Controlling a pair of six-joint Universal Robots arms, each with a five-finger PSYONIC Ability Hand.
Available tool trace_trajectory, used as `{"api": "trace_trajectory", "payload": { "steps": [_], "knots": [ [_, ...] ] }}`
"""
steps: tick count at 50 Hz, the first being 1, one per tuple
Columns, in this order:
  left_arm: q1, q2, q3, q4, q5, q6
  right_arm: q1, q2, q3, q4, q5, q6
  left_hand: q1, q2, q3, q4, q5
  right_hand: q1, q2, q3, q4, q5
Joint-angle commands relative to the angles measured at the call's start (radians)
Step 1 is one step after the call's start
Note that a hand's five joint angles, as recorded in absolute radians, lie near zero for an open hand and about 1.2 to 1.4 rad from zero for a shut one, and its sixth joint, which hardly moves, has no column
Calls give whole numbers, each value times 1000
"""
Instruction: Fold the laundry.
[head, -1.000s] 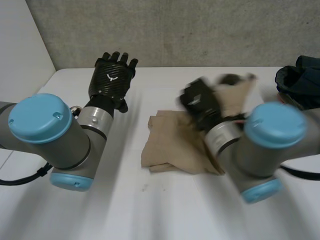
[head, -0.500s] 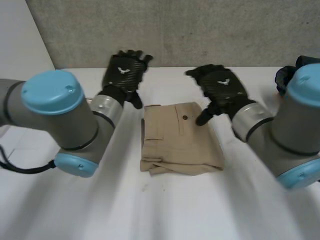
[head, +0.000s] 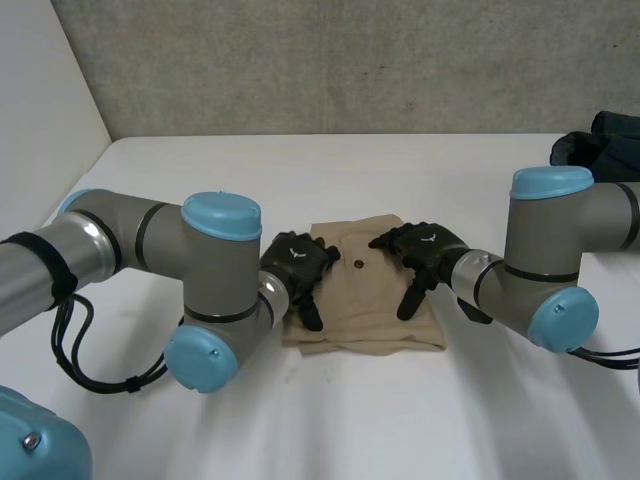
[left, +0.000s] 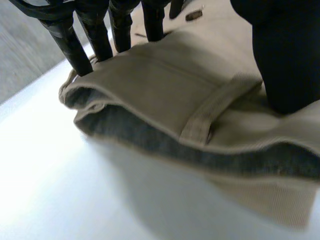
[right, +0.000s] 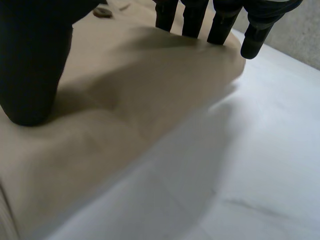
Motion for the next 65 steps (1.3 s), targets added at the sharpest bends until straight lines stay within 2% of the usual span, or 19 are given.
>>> {"api": "trace_trajectory", "payload": {
  "steps": [1, 9, 12, 14, 15, 16, 19, 20, 23, 24, 29, 36, 45, 51, 56, 59, 62, 63, 65],
  "knots": [
    [2, 45, 0, -7, -6, 60, -1, -13, -15, 29, 79, -68, 3, -11, -18, -9, -29, -42, -24, -27, -43, -44],
    [-1, 233, -26, 138, 2, 12, -2, -231, 63, -57, 122, -44, -17, -32, -38, -29, -49, -42, -24, -27, -43, -44],
    [2, 295, -41, 184, 10, -28, 1, -298, 155, -157, 148, -26, -17, -32, -38, -29, -49, -42, -24, -27, -43, -44],
    [5, 359, -54, 209, 54, -66, 9, -349, 252, -223, 170, -26, -11, -26, -32, -23, -43, -42, -24, -27, -43, -44],
    [8, 377, -54, 210, 78, -77, 16, -369, 286, -244, 176, -24, -6, -20, -26, -18, -38, -42, -24, -27, -43, -44],
    [22, 411, -55, 210, 145, -98, 25, -394, 329, -270, 182, -24, 0, -14, -21, -12, -32, -42, -24, -27, -43, -44],
    [56, 445, -60, 200, 275, -130, 65, -457, 459, -352, 190, -26, 9, -5, -12, -3, -23, -42, -24, -27, -43, -44],
    [79, 460, -67, 178, 365, -155, 74, -463, 494, -372, 191, -26, 24, 9, 3, 12, -8, -42, -24, -27, -43, -44],
    [108, 479, -72, 128, 482, -196, 102, -478, 622, -459, 193, -24, 27, 12, 6, 15, -5, -42, -24, -27, -43, -44],
    [125, 490, -72, 94, 550, -225, 107, -478, 646, -480, 194, -26, 27, 12, 6, 15, -5, -42, -24, -27, -43, -44],
    [168, 497, -77, 49, 677, -287, 159, -458, 754, -588, 199, -26, 33, 18, 12, 21, 1, -42, -24, -27, -43, -44],
    [172, 493, -100, 49, 672, -295, 179, -356, 748, -646, 208, -39, 33, 18, 12, 21, 1, -42, -24, -27, -43, -44],
    [168, 488, -106, 51, 661, -295, 194, -242, 671, -803, 251, -71, 33, 18, 12, 21, 1, -42, -24, -27, -43, -44],
    [169, 488, -107, 59, 661, -295, 196, -201, 610, -821, 280, -88, 33, 18, 12, 21, 1, 232, 251, 247, 231, 230],
    [168, 488, -107, 59, 661, -293, 196, -150, 538, -811, 289, -88, 33, 18, 12, 21, 1, 303, 321, 318, 302, 301],
    [168, 487, -110, 59, 661, -293, 196, -135, 504, -809, 297, -87, 33, 18, 12, 21, 1, 554, 573, 569, 553, 552],
    [169, 487, -114, 59, 661, -292, 196, -131, 484, -811, 293, -79, 33, 18, 12, 21, 1, 1079, 1097, 1094, 1078, 1077],
    [169, 487, -115, 60, 663, -292, 194, -131, 481, -812, 291, -78, 33, 18, 12, 21, 1, 1179, 1197, 1194, 1178, 1177],
    [169, 487, -117, 63, 663, -292, 194, -144, 467, -821, 286, -70, 33, 18, 12, 21, 1, 1180, 1198, 1195, 1179, 1178]
  ]
}}
